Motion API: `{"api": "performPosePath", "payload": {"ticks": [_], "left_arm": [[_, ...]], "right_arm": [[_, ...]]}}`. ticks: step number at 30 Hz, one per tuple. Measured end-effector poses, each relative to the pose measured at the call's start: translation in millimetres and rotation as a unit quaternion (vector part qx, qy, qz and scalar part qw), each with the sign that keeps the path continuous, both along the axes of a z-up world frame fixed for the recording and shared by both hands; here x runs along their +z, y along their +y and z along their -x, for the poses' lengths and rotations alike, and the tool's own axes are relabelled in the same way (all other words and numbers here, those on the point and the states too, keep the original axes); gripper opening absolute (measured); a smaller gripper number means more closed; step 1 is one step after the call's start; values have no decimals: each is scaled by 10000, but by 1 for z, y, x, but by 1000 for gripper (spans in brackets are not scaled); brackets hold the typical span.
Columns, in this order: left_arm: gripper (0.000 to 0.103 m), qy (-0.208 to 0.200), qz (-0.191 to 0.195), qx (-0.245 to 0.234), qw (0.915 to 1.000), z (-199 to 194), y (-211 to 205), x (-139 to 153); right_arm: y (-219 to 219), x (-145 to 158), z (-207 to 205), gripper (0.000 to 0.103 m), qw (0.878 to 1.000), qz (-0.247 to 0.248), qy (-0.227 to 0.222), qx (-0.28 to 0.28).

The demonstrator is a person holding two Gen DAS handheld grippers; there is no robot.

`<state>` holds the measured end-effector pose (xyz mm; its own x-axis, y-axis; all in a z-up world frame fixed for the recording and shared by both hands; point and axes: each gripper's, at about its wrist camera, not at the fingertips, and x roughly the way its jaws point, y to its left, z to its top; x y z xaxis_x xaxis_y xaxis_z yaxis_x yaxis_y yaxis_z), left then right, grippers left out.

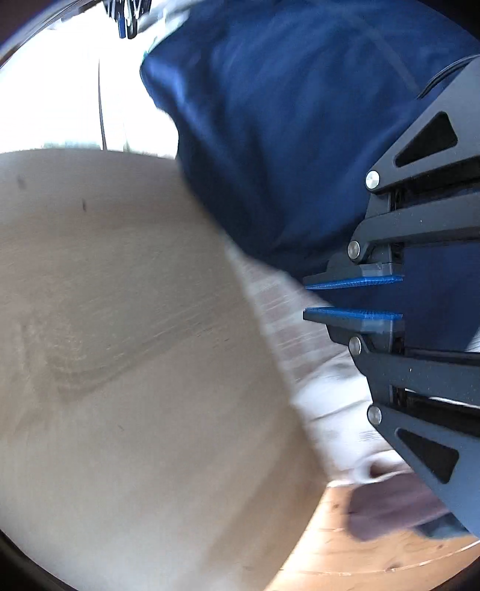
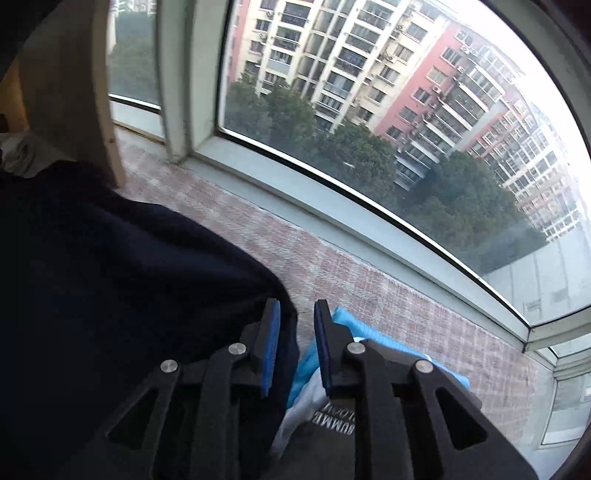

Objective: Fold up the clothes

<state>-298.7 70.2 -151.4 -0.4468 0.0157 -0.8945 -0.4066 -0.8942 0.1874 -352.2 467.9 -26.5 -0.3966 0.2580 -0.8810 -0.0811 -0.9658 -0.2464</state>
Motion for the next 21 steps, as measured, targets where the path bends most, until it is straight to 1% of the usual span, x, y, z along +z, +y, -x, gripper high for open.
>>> {"api": "performPosePath", "payload": {"ticks": [1,2,3,5,6,7,9,11,12,13,15,17,18,20,21], "left_arm": [[21,-48,53,-99,9999,-14,5,2],[21,-50,207,-152,9997,-37,-9,2],[21,-61,313,-215,9993,-64,-5,1],[21,-214,263,-271,9991,-55,5,-7],[21,-294,189,-291,9990,-61,-17,13],[21,-389,126,-323,9986,-69,-19,13],[21,-499,182,-328,9981,-84,-30,-1],[21,-646,114,-288,9974,-100,-33,-11],[21,-668,6,-311,9973,-107,-34,-14],[21,-689,-102,-334,9970,-114,-35,-17],[21,-711,-194,-460,9962,-127,-45,-22],[20,-742,-177,-592,9953,-125,-41,-36],[20,-810,-228,-632,9944,-126,-40,-38],[17,-918,-321,-706,9928,-126,-36,-46],[17,-901,-318,-723,9928,-126,-34,-51]], "right_arm": [[0,-1,0,21,9999,-91,-19,-108],[1,-2,0,24,9996,-185,-41,-219],[2,-3,0,28,9990,-278,-62,-330],[3,-4,0,28,9973,-466,-104,-551],[5,-3,-7,28,9981,-178,-100,-574],[-3,-4,-19,28,9988,99,-137,-460],[-44,-22,-44,28,9990,384,-181,-154],[-87,-39,-77,28,9978,601,-249,94],[-109,-47,-93,28,9968,710,-282,218],[-127,-57,-116,28,9945,950,-366,249],[-152,-76,-153,28,9901,1281,-542,198],[-170,-94,-185,28,9856,1541,-692,80],[-179,-103,-201,28,9830,1669,-767,21],[-184,-110,-219,28,9806,1763,-842,-167],[-184,-111,-227,28,9804,1747,-866,-266]]}}
